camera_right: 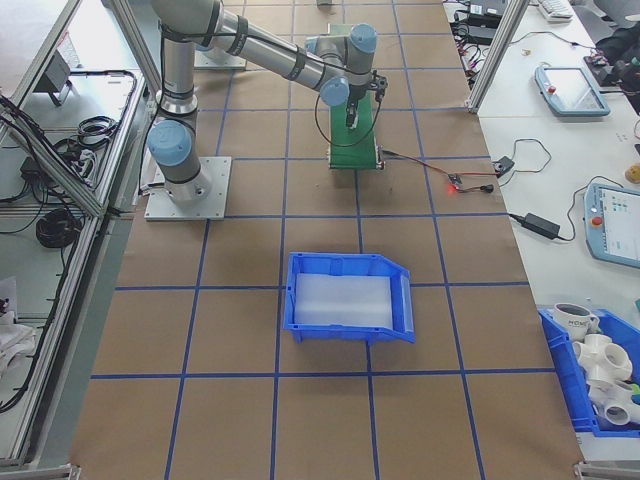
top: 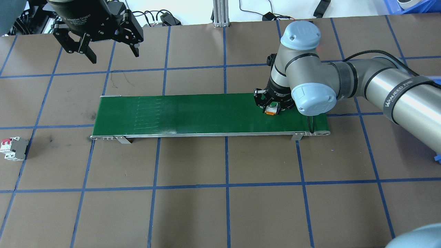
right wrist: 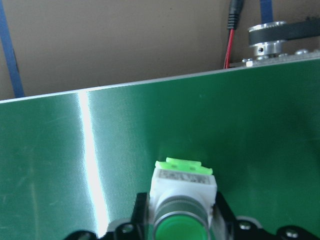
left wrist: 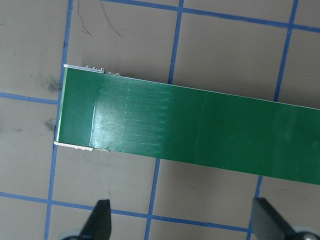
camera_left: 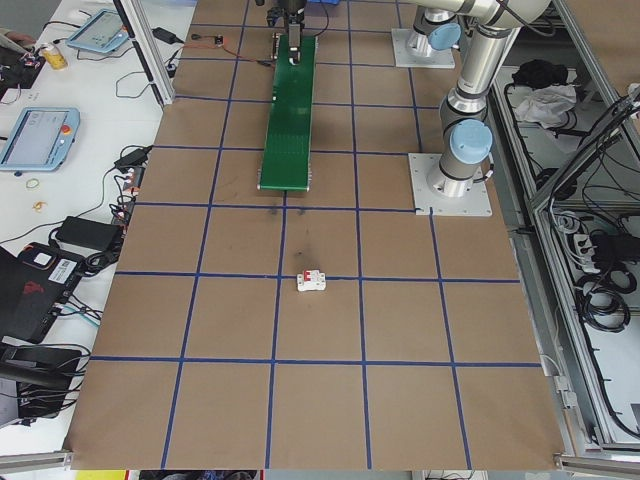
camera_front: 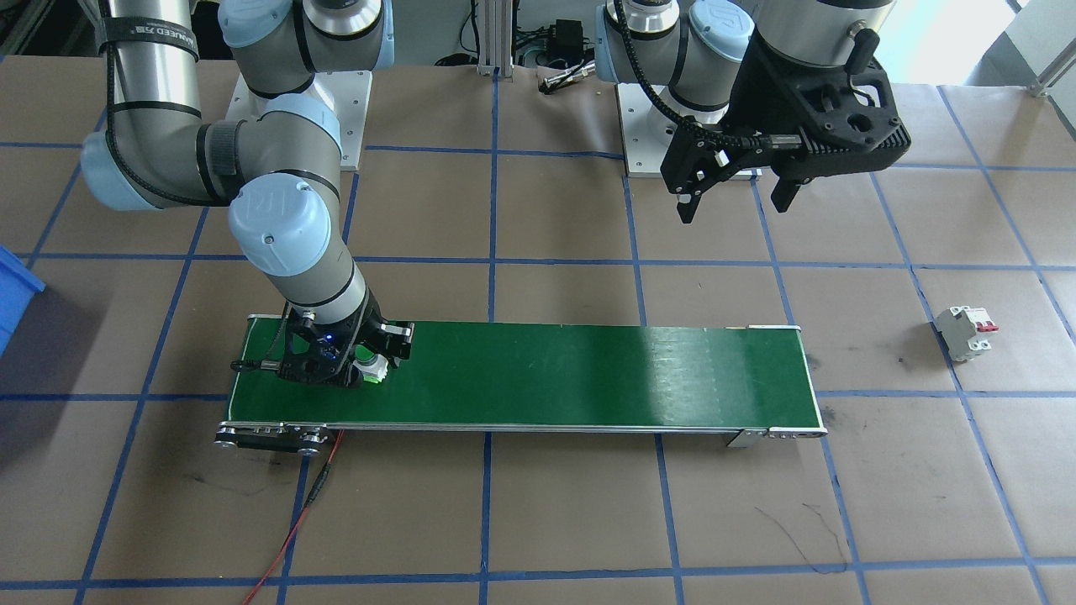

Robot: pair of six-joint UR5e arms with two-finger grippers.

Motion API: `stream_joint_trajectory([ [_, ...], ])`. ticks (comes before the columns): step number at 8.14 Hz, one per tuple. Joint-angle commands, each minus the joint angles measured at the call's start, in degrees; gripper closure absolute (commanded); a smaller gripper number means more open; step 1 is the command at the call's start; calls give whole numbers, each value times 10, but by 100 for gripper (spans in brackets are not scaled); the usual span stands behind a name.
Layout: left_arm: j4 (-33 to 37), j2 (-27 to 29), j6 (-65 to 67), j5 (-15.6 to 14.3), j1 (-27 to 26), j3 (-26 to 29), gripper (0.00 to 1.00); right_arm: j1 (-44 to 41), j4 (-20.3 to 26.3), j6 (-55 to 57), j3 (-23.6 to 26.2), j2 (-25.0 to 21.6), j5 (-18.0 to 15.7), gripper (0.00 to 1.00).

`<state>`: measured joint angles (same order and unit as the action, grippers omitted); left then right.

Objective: Move button from left to right

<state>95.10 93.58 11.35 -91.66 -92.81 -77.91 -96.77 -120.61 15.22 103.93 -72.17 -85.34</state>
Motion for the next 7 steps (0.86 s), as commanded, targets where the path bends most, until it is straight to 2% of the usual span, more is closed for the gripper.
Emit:
stream_joint_trajectory([
  [1, 0, -1, -10, 0, 0, 1, 0, 34, 5, -59, -19, -7, -15, 100],
  [2, 0, -1, -10, 0, 0, 1, 0, 65, 39, -110, -37, -14, -26, 100],
  [4, 0, -7, -10, 0, 0, 1, 0, 149, 118, -278, -74, -48, -25, 100],
  [5, 1, -7, -10, 1, 0, -1, 0, 206, 135, -373, -75, -66, -26, 100],
  [7, 8, -9, -10, 5, -1, 2, 0, 306, 147, -639, -74, -96, -32, 100],
])
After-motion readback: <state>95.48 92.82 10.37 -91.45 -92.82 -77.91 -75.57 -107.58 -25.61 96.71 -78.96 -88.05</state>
